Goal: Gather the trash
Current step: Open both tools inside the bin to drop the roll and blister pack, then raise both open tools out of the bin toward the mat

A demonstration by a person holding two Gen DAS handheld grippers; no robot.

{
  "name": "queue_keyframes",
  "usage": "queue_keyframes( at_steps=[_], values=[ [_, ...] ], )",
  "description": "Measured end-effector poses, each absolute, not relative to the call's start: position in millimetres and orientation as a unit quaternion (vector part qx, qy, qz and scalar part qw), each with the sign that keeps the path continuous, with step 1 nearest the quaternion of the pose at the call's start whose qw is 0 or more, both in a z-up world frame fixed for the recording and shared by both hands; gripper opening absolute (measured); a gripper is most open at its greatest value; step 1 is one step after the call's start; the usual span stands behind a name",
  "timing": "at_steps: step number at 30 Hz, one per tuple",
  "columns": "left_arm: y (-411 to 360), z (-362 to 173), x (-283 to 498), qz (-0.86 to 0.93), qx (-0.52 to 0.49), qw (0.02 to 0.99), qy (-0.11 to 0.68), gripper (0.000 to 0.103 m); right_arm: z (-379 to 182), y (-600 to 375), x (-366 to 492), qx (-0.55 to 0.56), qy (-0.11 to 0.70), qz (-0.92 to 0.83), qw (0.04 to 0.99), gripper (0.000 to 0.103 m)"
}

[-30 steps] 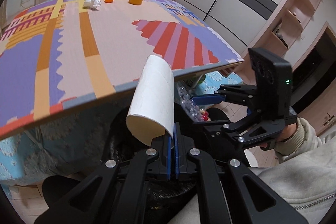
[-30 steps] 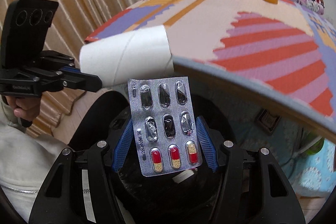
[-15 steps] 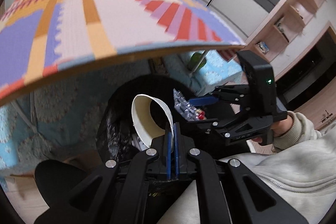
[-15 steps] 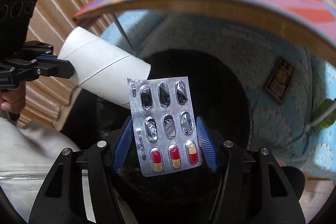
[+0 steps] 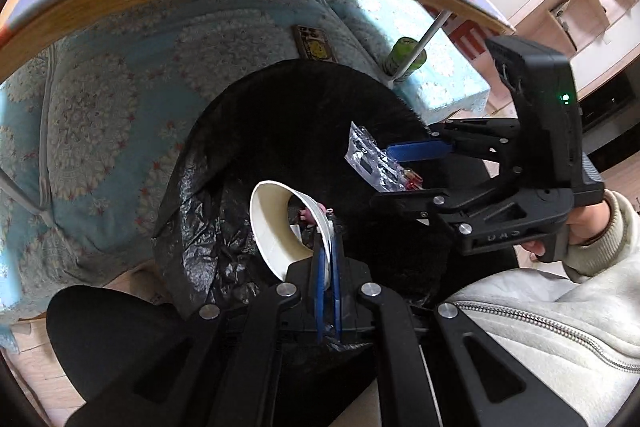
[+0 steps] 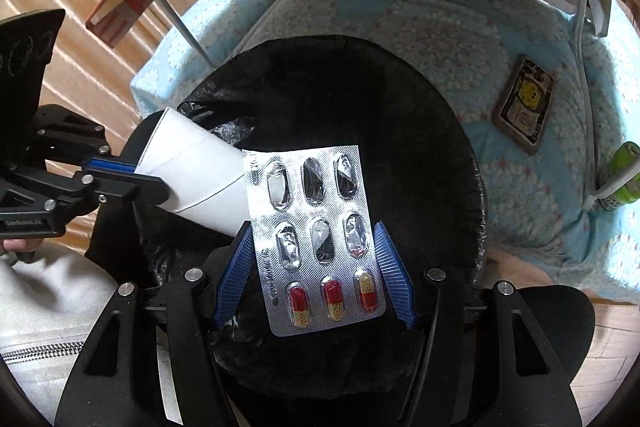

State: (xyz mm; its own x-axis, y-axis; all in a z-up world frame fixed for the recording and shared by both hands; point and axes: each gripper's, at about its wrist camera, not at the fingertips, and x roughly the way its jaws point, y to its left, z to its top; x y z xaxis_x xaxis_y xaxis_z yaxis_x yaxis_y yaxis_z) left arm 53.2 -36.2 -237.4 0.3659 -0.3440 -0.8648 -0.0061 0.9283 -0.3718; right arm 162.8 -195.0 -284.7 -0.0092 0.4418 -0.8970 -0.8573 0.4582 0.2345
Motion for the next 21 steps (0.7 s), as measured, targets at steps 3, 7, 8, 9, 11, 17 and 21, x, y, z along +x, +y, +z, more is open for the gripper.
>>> queue_keyframes(
  at_steps=[3, 7, 8, 9, 11, 17, 21],
  values=[
    [-37, -240, 58, -0.096, -0.15, 0.808, 0.562, 0.003, -285, -193, 162, -0.198, 0.525, 0.48, 0.675, 0.06],
    [-36, -243, 59, -0.087, -0.148, 0.804, 0.569, 0.003, -286, -191, 162, -0.198, 0.526, 0.481, 0.673, 0.061],
    [-37, -243, 59, -0.087, -0.146, 0.805, 0.569, 0.003, -285, -191, 162, -0.198, 0.526, 0.483, 0.672, 0.061],
    [-37, -242, 58, -0.086, -0.144, 0.806, 0.568, 0.005, -285, -190, 161, -0.198, 0.525, 0.485, 0.671, 0.061],
    [-38, -239, 58, -0.085, -0.143, 0.808, 0.565, 0.016, -284, -190, 159, -0.201, 0.522, 0.488, 0.67, 0.062],
    [-38, -224, 55, -0.081, -0.143, 0.823, 0.543, 0.052, -275, -192, 157, -0.199, 0.512, 0.489, 0.677, 0.062],
    [-40, -212, 52, -0.084, -0.135, 0.832, 0.531, 0.052, -264, -196, 157, -0.195, 0.501, 0.491, 0.686, 0.062]
  ],
)
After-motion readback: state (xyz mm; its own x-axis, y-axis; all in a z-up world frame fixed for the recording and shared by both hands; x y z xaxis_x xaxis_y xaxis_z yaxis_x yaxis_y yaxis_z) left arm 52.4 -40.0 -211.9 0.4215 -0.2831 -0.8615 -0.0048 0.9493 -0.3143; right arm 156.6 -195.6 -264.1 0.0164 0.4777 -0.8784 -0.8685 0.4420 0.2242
